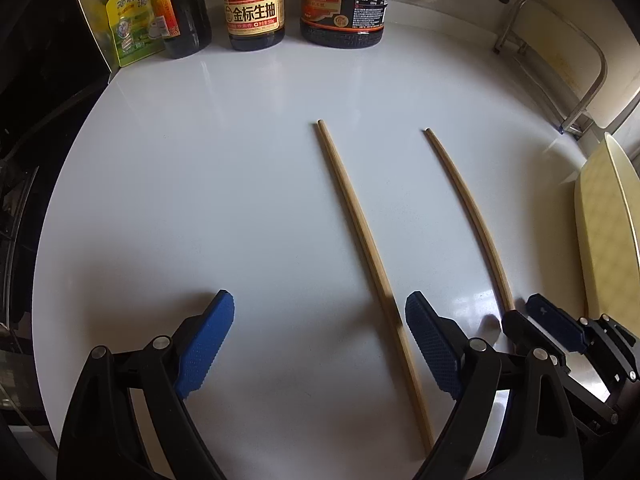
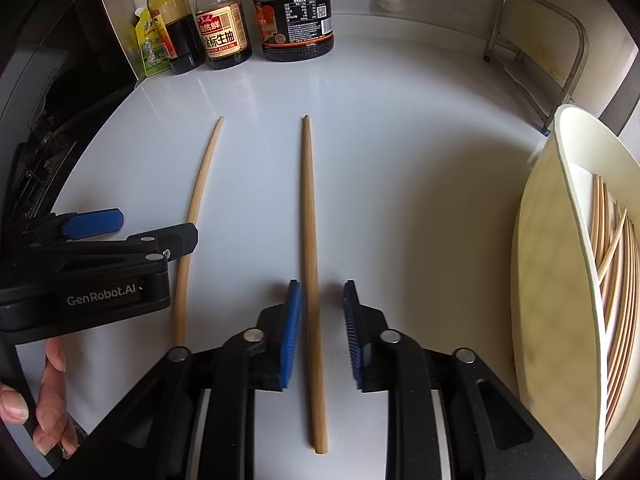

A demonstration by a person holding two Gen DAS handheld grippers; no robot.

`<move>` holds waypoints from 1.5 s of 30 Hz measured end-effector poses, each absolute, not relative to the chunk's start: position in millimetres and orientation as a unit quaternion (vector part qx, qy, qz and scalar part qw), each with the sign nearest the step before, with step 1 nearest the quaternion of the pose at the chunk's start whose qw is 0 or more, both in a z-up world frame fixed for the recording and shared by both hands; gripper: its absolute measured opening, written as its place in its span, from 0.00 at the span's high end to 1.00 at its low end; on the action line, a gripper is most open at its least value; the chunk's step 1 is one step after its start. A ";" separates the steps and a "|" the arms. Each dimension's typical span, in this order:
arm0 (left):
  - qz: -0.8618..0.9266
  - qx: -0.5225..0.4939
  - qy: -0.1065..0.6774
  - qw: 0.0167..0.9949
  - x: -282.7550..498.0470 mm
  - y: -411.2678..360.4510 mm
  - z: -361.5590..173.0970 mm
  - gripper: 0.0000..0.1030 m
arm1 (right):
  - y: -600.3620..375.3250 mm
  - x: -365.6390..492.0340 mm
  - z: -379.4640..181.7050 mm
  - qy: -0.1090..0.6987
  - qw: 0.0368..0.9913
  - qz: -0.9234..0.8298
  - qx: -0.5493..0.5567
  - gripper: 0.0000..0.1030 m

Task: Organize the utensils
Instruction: 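Lower both open tools and nudge the two chopsticks apart, then close the right tool on one chopstick while the left tool grasps the other, then carry the held chopsticks with both tools over the white basin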

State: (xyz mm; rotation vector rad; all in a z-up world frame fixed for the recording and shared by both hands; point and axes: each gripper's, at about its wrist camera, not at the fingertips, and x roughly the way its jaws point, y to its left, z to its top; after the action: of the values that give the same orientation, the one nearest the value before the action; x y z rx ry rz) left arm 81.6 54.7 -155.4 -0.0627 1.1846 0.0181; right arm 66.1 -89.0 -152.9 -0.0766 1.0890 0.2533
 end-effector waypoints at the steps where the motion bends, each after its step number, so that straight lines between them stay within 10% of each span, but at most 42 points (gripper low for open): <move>1: 0.011 -0.029 0.559 0.829 81.7 55.0 -157.0 0.15 | -89.6 66.1 -153.0 0.516 0.848 0.117 -0.040 0.73; 13: 0.019 -0.017 0.549 0.836 80.9 55.8 -159.8 0.14 | -82.8 68.7 -153.4 0.512 0.849 0.119 -0.057 0.72; 19: -0.008 0.007 0.536 0.844 78.8 45.9 -151.2 0.60 | -78.8 70.8 -152.8 0.511 0.848 0.122 -0.067 0.73; 25: -0.017 0.013 0.539 0.842 76.1 41.7 -149.3 0.93 | -73.7 69.9 -152.0 0.510 0.848 0.129 -0.071 0.94; 45: -0.061 -0.023 0.522 0.850 66.2 51.7 -99.0 0.93 | -83.9 53.0 -106.9 0.488 0.861 0.144 0.013 0.94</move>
State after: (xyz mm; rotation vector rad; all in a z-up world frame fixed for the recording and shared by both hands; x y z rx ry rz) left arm 66.2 51.7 -99.0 -0.0492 1.0997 -0.1282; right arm 53.0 -83.9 -106.9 0.0263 1.0250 0.3023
